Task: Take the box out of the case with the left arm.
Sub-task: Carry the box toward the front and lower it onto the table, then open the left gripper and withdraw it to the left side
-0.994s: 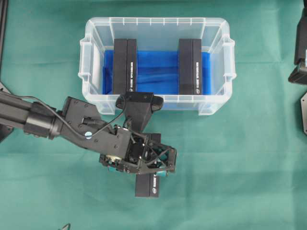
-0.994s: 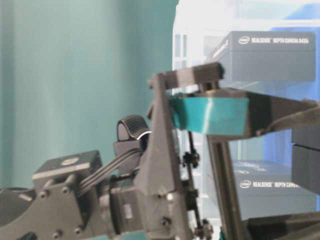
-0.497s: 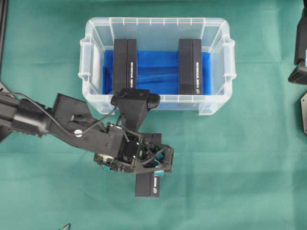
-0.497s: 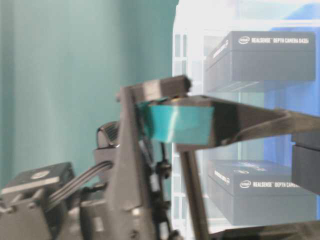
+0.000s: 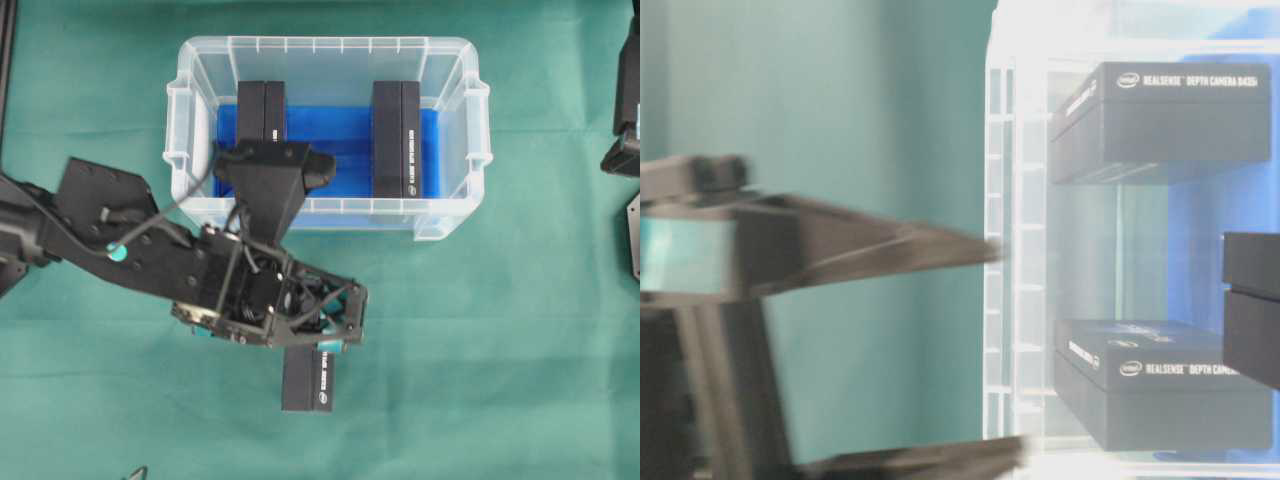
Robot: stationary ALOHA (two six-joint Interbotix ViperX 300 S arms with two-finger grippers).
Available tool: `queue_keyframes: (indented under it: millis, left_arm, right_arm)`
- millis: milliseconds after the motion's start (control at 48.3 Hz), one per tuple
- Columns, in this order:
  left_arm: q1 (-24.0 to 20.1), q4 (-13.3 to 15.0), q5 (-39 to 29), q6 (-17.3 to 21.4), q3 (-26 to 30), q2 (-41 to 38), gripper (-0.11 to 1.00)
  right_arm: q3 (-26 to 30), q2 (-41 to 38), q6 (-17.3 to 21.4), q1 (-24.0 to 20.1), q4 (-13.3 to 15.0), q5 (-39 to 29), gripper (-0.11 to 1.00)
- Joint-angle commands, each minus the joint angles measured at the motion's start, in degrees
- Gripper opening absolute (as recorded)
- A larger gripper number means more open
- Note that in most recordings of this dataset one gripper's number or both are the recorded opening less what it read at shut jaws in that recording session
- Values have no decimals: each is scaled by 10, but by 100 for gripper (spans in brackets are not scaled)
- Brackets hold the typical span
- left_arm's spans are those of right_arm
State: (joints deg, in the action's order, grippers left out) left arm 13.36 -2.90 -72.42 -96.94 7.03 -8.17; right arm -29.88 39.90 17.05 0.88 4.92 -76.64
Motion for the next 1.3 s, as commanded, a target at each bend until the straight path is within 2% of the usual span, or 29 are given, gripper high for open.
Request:
queue_keyframes:
  millis: [0, 83, 435, 932, 1284]
  left_arm:
    - [-3, -8, -9, 0, 24, 25, 90]
    - [-4, -15, -9, 0, 20, 27, 90]
    - [10, -14, -11, -1, -14, 55, 90]
    - [62, -9, -19, -17, -197, 221, 89]
    - [95, -4, -57, -37, -280, 323, 89]
  right_arm:
    - [10, 1, 0, 1, 1, 3, 0]
    - [9, 1, 0, 1, 1, 3, 0]
    - [9, 1, 0, 1, 1, 1, 0]
    - [9, 2, -1, 1, 1, 0, 0]
    - [9, 4, -4, 1, 1, 0, 0]
